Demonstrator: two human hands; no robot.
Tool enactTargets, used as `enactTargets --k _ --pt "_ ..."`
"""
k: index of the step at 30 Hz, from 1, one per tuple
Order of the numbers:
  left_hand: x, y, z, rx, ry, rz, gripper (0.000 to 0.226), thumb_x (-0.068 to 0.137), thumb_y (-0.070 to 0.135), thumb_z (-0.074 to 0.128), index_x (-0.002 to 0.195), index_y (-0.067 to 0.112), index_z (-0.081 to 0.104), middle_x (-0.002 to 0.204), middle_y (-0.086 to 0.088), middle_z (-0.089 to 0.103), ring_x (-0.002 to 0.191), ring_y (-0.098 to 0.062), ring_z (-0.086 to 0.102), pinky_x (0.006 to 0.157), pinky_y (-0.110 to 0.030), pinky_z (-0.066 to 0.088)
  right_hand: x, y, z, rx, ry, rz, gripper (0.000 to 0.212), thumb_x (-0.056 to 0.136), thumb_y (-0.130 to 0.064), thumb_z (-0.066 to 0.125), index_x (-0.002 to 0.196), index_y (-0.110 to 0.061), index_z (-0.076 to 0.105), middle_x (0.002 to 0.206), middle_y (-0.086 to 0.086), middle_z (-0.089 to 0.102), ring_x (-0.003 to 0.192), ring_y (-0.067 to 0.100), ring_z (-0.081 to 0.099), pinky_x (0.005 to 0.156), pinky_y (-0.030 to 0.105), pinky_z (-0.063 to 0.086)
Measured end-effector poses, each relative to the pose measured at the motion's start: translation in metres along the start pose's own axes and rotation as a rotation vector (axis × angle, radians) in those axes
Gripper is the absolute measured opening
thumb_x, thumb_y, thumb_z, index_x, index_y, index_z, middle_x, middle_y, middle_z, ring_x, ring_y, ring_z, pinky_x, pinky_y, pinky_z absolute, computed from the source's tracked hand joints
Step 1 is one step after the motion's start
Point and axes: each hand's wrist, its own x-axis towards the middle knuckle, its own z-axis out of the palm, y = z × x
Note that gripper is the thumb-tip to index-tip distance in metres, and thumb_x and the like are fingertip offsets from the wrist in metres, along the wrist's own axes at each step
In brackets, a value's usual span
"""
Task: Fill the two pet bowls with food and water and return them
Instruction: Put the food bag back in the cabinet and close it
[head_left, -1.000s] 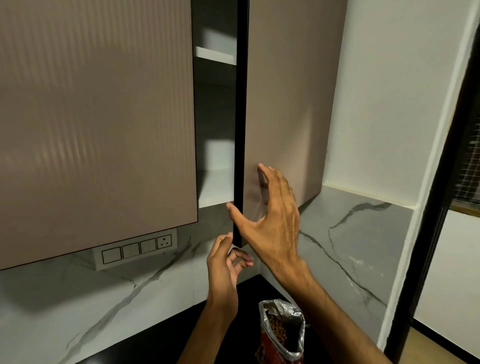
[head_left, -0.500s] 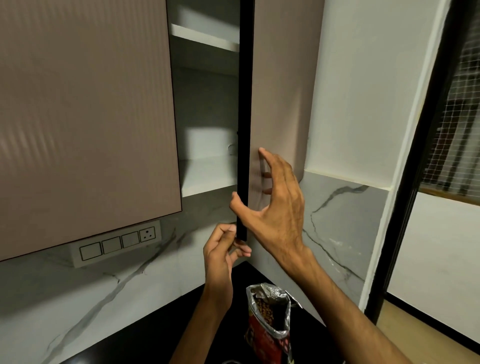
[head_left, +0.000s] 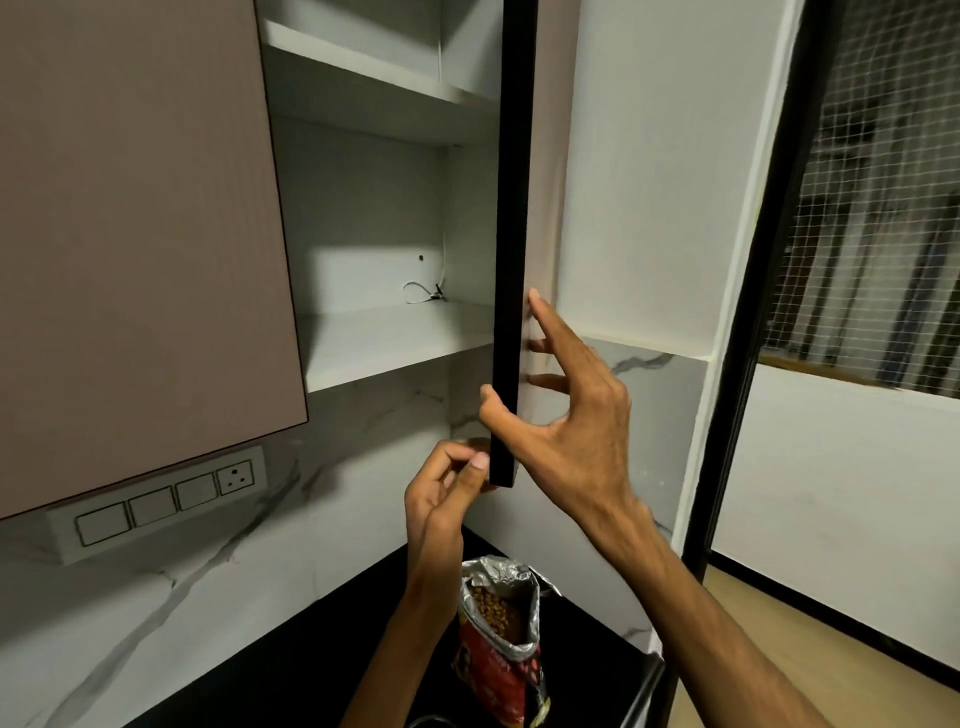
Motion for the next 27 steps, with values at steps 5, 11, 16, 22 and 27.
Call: enactTargets --k 5,11,16,22,27 --pt "-0.004 -0.001 0.016 0.024 -0.051 0.019 0.037 0.092 0.041 0.066 0.099 0.005 0.067 0.097 -0.016 0.069 0.100 -0.039 0.066 0.099 -0.061 0.051 -0.004 0.003 -0.020 0.023 0.014 0.024 0.083 0.082 -0.018 0.082 0.156 -0.020 0.045 0.138 -0.021 0.057 0.119 0.008 0.064 0.093 0.035 0.062" --pt "-0.005 -0.001 0.037 0.006 -0.138 0.005 0.038 0.090 0.038 0.065 0.108 0.004 0.068 0.105 -0.012 0.072 0.108 -0.030 0.067 0.098 -0.043 0.055 -0.006 0.008 -0.040 0.051 0.035 0.054 0.078 0.084 -0.017 0.077 0.156 -0.020 0.046 0.139 -0.011 0.063 0.127 -0.001 0.060 0.096 0.021 0.057" --pt "-0.008 -0.008 0.055 -0.028 -0.204 0.019 0.033 0.094 0.024 0.062 0.124 0.012 0.066 0.123 -0.002 0.071 0.124 -0.020 0.063 0.097 -0.024 0.053 -0.011 0.019 -0.059 0.034 0.057 0.069 0.077 0.086 -0.007 0.079 0.154 -0.024 0.046 0.135 -0.033 0.055 0.127 -0.010 0.057 0.093 0.010 0.052" --pt "-0.009 -0.013 0.079 0.010 -0.272 0.027 0.044 0.093 0.028 0.064 0.137 0.024 0.061 0.140 0.005 0.061 0.134 -0.012 0.056 0.105 -0.033 0.053 -0.015 0.030 -0.081 0.009 0.088 0.081 0.071 0.091 -0.015 0.074 0.154 -0.030 0.044 0.141 -0.026 0.057 0.129 -0.007 0.057 0.091 0.008 0.051" --pt "-0.009 -0.020 0.102 0.046 -0.307 0.027 0.050 0.089 0.044 0.073 0.136 0.032 0.061 0.144 0.013 0.056 0.138 -0.010 0.052 0.110 -0.043 0.048 -0.020 0.040 -0.099 -0.048 0.142 0.089 0.067 0.095 -0.014 0.069 0.153 -0.031 0.041 0.136 -0.038 0.057 0.125 -0.008 0.060 0.094 0.015 0.055"
